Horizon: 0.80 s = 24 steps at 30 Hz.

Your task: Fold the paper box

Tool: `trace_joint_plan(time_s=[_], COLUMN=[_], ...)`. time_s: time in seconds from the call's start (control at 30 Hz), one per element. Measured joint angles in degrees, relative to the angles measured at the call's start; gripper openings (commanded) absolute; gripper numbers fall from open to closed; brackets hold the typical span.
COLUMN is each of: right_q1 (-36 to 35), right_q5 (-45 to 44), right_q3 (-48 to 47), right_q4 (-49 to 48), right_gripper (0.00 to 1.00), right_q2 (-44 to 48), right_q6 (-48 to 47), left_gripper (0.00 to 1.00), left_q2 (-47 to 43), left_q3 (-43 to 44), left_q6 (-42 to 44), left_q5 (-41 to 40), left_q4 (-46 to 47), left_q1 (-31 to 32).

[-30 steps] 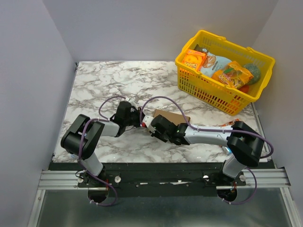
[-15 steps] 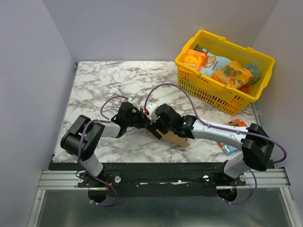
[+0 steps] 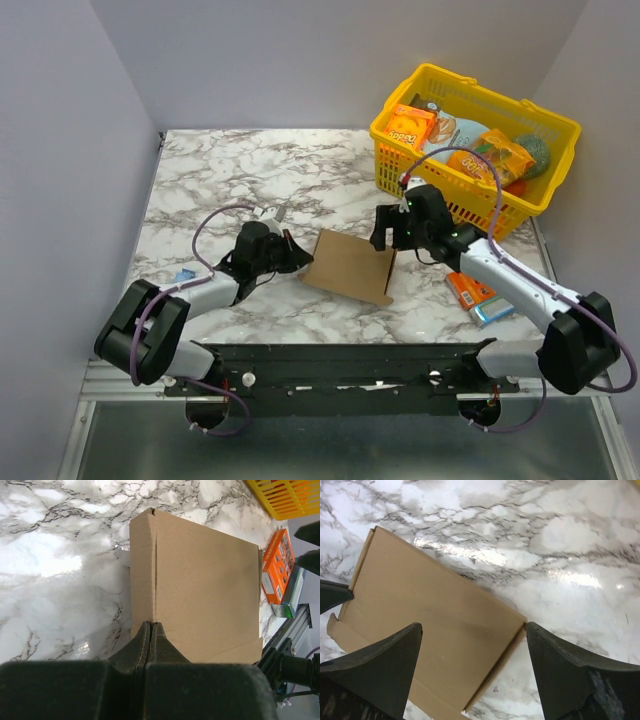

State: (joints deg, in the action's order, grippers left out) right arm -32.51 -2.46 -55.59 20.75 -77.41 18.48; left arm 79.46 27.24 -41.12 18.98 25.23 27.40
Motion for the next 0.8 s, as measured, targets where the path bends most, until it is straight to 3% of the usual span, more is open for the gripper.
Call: trace_joint_plan(time_s=[0.17, 0.43, 0.8], right_q1=[3.6, 8.0, 8.0], right_q5=[1.7, 6.4, 20.3], right_q3=[5.7, 15.5, 27.6], right_q4=[-0.5, -5.3, -25.6], right_gripper=[0.95, 0.92, 0.85], right_q2=[7.6, 10.3, 13.1], right_q6=[5.4, 11.6, 23.8], left_gripper=[0.00, 0.00, 0.00], left_q2=[-1.5, -8.1, -14.9], left_q3=[-0.8, -4.2, -5.5], left_q6=[-0.4, -4.0, -7.2], left_q5=[-1.5, -2.9, -4.0], left_q4=[-1.5, -1.7, -3.8], left_q1=[-0.6, -1.2, -1.2])
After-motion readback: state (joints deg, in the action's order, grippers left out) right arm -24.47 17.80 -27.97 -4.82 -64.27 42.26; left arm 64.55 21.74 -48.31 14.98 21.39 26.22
